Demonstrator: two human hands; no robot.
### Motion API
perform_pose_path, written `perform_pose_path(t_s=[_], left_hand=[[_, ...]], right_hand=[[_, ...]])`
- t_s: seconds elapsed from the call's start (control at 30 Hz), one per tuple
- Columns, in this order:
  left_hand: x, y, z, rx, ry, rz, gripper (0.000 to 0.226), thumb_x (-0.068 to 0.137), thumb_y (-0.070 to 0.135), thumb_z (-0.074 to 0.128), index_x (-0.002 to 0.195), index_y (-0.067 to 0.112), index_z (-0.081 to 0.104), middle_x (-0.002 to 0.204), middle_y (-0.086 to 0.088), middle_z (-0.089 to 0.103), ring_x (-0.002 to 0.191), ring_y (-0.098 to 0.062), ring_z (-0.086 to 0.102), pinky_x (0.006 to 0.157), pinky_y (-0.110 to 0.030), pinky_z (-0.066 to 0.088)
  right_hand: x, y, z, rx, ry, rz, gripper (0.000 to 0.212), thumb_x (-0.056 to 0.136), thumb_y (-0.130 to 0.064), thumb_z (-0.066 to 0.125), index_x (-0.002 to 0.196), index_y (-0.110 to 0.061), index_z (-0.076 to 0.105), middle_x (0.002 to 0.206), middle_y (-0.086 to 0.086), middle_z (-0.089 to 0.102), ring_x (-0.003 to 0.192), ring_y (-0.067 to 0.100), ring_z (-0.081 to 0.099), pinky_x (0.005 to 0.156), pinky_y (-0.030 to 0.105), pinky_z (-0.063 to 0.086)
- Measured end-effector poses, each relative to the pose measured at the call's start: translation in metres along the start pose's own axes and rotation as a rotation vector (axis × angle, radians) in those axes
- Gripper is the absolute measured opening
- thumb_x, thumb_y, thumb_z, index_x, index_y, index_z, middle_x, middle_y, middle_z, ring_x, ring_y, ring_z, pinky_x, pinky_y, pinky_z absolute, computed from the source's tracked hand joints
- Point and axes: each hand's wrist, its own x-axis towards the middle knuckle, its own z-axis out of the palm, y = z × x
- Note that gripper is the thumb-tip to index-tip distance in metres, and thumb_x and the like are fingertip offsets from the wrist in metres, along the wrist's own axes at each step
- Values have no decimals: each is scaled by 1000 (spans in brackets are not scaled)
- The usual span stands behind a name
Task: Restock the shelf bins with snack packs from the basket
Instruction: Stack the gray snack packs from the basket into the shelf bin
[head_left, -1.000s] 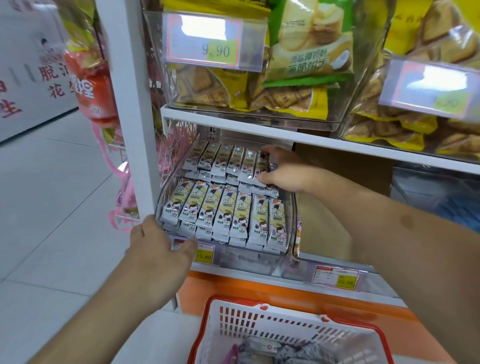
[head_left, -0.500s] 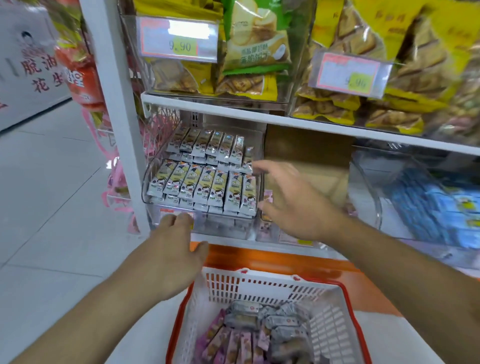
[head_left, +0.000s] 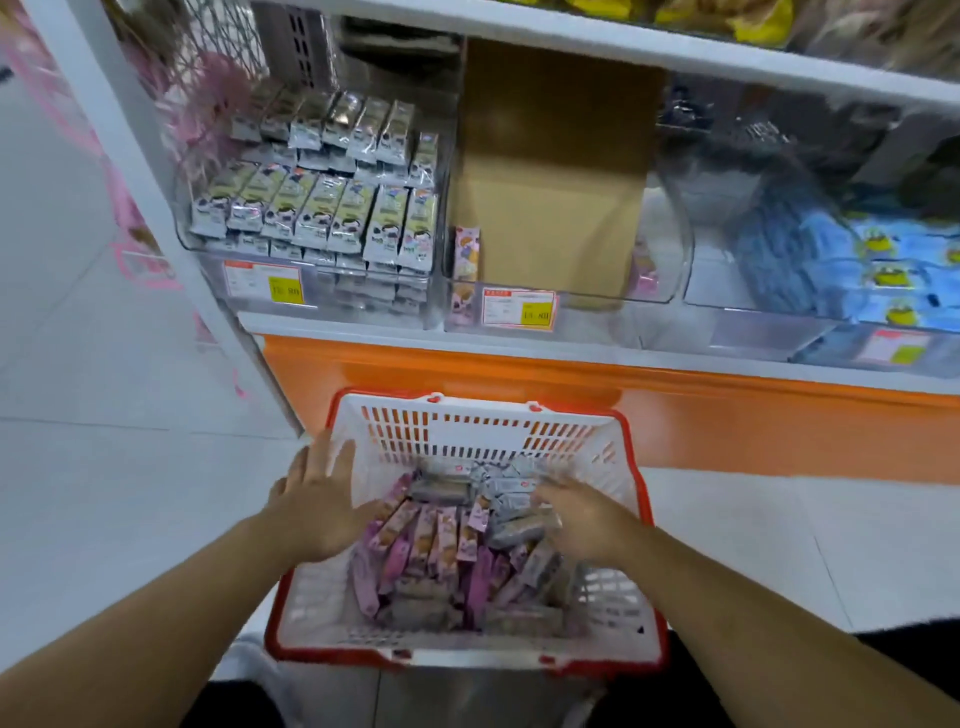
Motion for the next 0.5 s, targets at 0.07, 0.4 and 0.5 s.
perform_pose_path(t_s=[0.07,0.4,0.5], left_hand=[[5,-4,17,2,5,-10,111,81,84,40,164,24,-2,168,-7,-25,156,-40,-10,125,-61,16],[20,8,36,91,-76,-105,112,79,92,37,161,36,-13,150,-3,-57,150,-42,-31,123,-63,2],[21,8,37,107,-89,-114,112,79,93,37,161,35,-13,151,-4,-56,150,-43,-31,123,-63,3]], right_hand=[[8,11,16,-17,-44,29,39,96,-11,62,135,-16,66,139,8,60,126,29,58,98,32,48],[40,19,81,-409,-31,-207,32,95,-25,72,127,-28,72,138,6,55,129,33,47,98,41,43],[39,16,84,-482,8,-225,27,98,-17,67,124,-23,72,127,6,56,122,32,47,94,40,40]])
